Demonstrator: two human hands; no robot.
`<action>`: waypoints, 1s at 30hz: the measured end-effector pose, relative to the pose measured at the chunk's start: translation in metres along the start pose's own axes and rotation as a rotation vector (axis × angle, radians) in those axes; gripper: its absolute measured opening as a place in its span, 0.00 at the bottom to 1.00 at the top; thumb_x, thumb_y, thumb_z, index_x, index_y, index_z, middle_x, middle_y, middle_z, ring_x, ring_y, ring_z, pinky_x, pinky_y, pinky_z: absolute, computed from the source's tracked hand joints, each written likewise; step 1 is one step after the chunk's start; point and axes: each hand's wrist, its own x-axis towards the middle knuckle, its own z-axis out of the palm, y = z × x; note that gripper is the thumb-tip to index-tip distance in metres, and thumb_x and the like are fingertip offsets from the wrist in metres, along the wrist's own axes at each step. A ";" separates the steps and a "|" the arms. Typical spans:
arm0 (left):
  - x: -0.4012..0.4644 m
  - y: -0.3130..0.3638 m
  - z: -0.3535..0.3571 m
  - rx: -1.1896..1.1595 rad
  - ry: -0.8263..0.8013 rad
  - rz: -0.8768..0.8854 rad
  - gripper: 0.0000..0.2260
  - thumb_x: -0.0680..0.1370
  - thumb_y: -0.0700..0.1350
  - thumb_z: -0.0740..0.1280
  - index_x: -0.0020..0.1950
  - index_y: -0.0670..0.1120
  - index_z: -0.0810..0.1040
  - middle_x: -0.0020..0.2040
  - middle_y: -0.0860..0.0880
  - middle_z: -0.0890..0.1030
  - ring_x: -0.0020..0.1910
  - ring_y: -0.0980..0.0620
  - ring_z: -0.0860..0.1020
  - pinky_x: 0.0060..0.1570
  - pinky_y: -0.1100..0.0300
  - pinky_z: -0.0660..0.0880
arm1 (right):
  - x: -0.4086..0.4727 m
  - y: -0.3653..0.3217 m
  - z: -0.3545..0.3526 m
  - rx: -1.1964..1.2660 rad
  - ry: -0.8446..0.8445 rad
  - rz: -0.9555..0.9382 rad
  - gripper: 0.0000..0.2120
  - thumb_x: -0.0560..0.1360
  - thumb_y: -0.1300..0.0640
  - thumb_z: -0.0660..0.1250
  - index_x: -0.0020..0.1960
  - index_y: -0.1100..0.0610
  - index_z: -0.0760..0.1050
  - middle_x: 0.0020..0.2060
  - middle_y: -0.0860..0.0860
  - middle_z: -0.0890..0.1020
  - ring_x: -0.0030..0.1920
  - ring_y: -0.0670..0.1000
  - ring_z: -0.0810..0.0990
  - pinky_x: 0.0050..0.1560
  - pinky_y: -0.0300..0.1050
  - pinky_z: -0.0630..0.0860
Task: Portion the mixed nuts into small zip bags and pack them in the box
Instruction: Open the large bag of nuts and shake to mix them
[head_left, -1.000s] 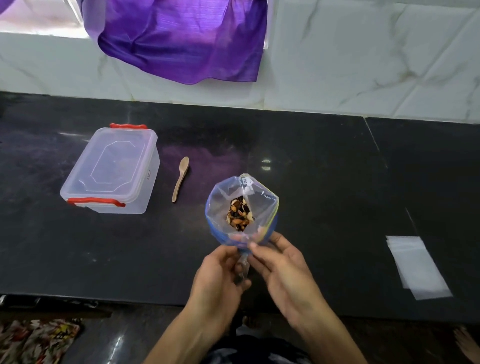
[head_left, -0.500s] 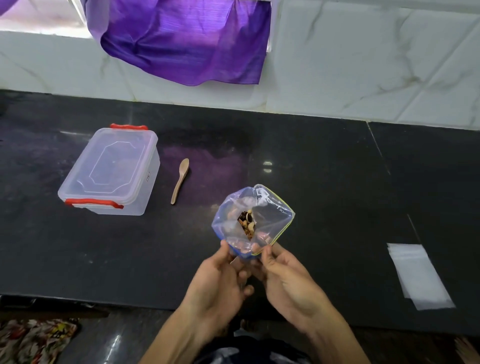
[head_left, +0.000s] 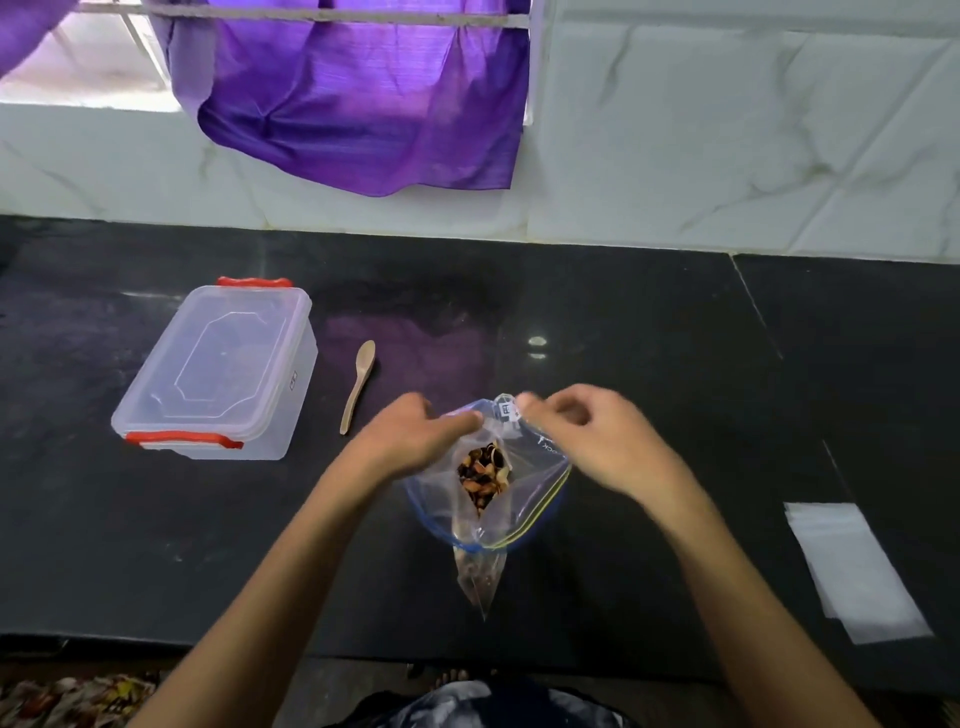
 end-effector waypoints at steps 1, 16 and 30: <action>0.008 0.002 0.003 0.080 -0.049 0.000 0.22 0.76 0.58 0.65 0.54 0.39 0.76 0.45 0.46 0.78 0.41 0.49 0.76 0.42 0.57 0.73 | 0.002 -0.007 0.007 -0.103 -0.025 -0.040 0.20 0.71 0.36 0.66 0.51 0.52 0.76 0.43 0.45 0.80 0.44 0.45 0.79 0.44 0.43 0.77; 0.011 0.015 0.027 -0.984 -0.182 -0.147 0.21 0.81 0.54 0.57 0.42 0.41 0.82 0.37 0.44 0.84 0.36 0.49 0.82 0.37 0.57 0.76 | 0.026 -0.003 0.022 0.549 -0.147 0.188 0.19 0.83 0.52 0.53 0.49 0.65 0.76 0.43 0.54 0.82 0.49 0.51 0.81 0.56 0.44 0.74; 0.024 0.016 0.035 -1.023 -0.424 -0.138 0.24 0.81 0.49 0.56 0.27 0.44 0.76 0.24 0.48 0.77 0.23 0.53 0.76 0.28 0.63 0.73 | 0.043 0.013 0.017 0.904 -0.322 0.458 0.20 0.77 0.56 0.59 0.26 0.53 0.69 0.22 0.49 0.71 0.22 0.47 0.70 0.27 0.40 0.68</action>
